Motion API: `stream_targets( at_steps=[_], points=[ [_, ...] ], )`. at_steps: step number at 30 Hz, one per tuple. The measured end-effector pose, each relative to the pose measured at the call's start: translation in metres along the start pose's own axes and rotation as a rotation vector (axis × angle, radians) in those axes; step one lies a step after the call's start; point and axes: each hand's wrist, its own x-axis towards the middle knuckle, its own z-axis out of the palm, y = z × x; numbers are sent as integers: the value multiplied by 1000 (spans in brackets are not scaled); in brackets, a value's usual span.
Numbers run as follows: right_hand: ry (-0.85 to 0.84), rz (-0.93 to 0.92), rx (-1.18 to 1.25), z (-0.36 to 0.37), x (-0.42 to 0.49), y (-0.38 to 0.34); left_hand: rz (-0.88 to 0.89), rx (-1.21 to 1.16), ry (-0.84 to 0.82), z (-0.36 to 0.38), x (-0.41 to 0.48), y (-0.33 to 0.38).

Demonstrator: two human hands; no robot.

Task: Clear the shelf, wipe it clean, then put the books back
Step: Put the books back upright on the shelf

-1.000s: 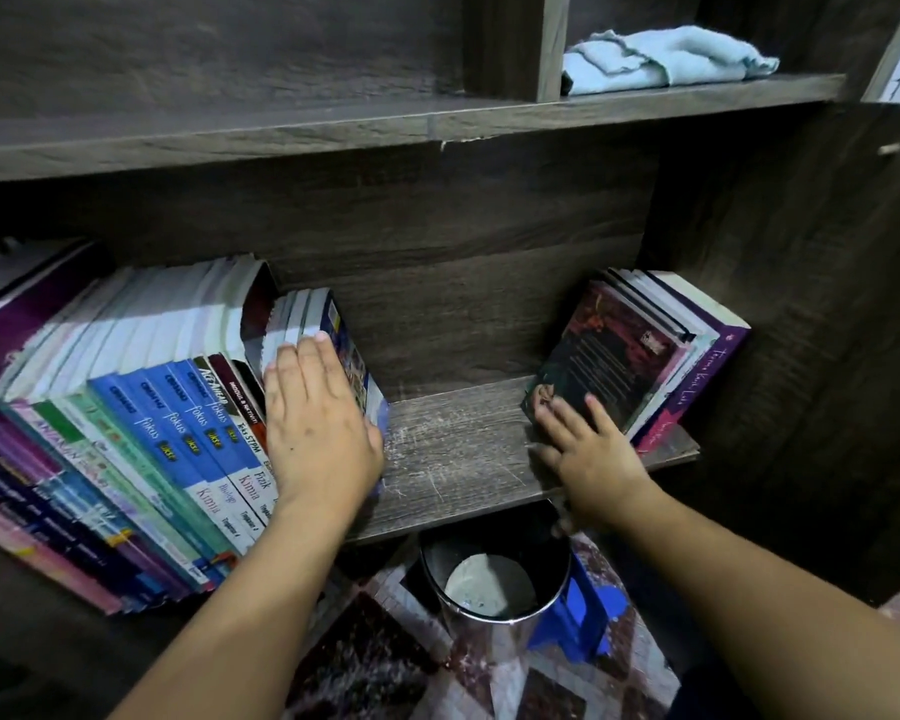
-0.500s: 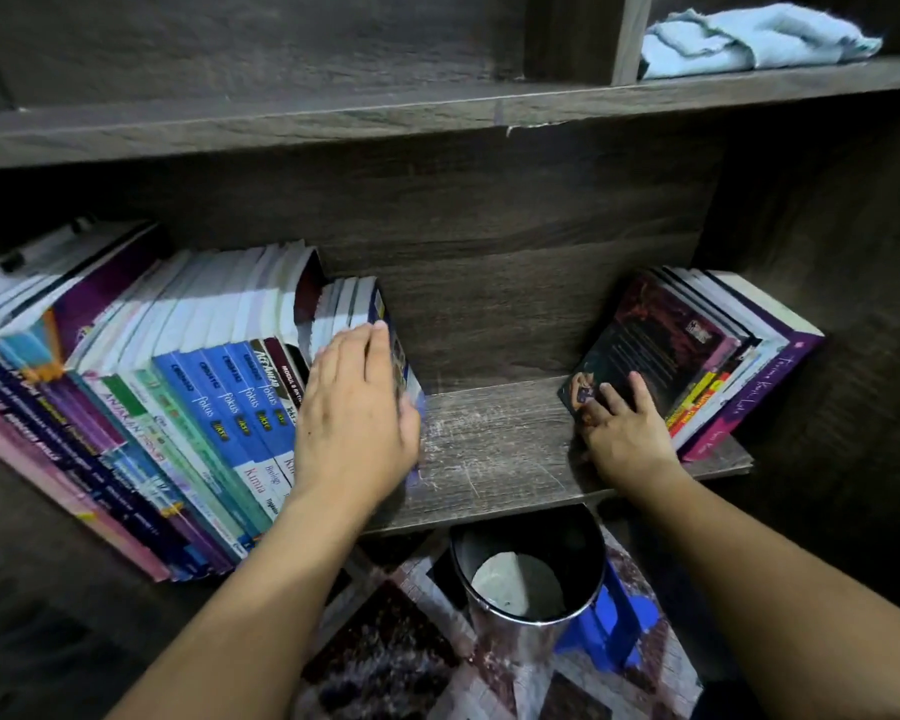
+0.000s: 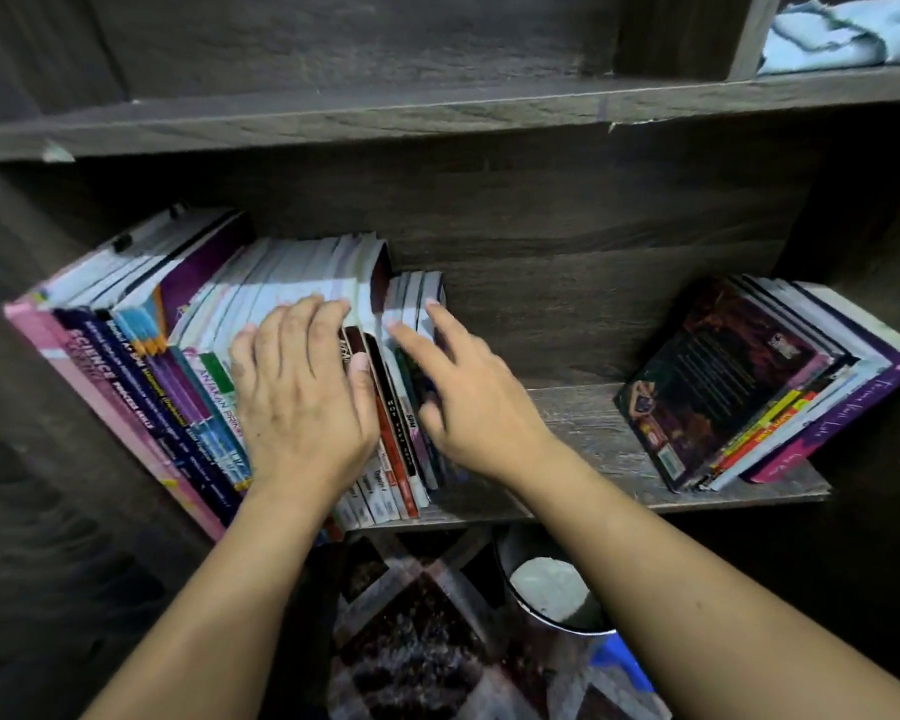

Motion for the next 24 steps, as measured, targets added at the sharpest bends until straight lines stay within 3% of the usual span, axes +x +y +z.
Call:
stream_targets(
  at_steps=[3,8,15,24],
  points=[
    [-45,68,44,10,6,-4,17,-5,11,3,-1,-3],
    [161,221,125,17,13,0,32,1,18,5,-2,-6],
    [282,493,198,23,10,11,0,35,21,6,0,-2],
    [380,521,114,-14,-15,48,-79,94,20,10,4,11]
  ],
)
